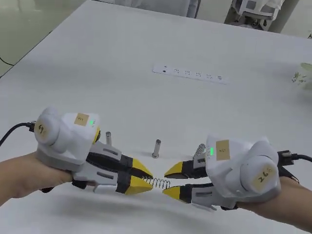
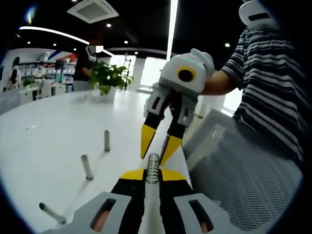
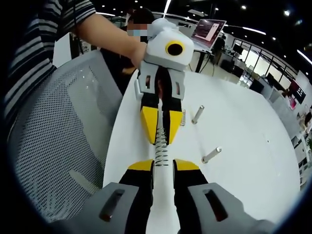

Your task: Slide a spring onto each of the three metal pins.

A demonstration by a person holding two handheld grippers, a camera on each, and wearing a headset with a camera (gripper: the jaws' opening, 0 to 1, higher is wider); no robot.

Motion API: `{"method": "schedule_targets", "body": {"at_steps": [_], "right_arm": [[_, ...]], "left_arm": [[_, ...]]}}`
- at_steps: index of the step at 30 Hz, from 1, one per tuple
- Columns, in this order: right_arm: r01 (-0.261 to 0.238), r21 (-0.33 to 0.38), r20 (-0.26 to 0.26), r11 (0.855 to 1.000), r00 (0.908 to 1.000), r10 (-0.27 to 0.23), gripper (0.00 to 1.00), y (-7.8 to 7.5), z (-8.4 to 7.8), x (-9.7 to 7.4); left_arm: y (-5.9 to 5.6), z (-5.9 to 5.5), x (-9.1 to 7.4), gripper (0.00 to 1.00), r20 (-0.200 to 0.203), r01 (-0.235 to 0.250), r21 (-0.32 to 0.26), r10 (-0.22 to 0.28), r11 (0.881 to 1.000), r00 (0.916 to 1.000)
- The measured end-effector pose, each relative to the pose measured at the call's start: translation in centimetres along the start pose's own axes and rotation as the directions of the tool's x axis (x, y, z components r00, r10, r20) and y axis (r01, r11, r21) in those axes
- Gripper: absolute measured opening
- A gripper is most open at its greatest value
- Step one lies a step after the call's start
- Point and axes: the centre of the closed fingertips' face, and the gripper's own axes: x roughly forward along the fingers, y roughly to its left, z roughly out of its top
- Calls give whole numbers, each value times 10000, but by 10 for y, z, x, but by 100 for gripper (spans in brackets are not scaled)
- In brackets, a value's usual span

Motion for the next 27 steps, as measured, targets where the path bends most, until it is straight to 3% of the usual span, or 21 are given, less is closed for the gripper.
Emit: {"method": "schedule_targets", "body": {"at_steps": [9, 20, 27], "right_arm": [[-56, 408, 227, 9992, 9997, 47, 8, 2, -1, 1], [92, -107, 408, 9999, 9991, -88, 7, -1, 10, -5], [-19, -397, 665, 9992, 9978, 45, 8, 0, 25, -10]], "left_arm": [[-2, 2, 2, 2, 127, 83, 28, -83, 10000, 9999], [0, 1, 0, 2, 129, -53, 34, 53, 10000, 9999], [1, -5, -1, 2, -163, -186, 271, 190, 9995, 9997]]}}
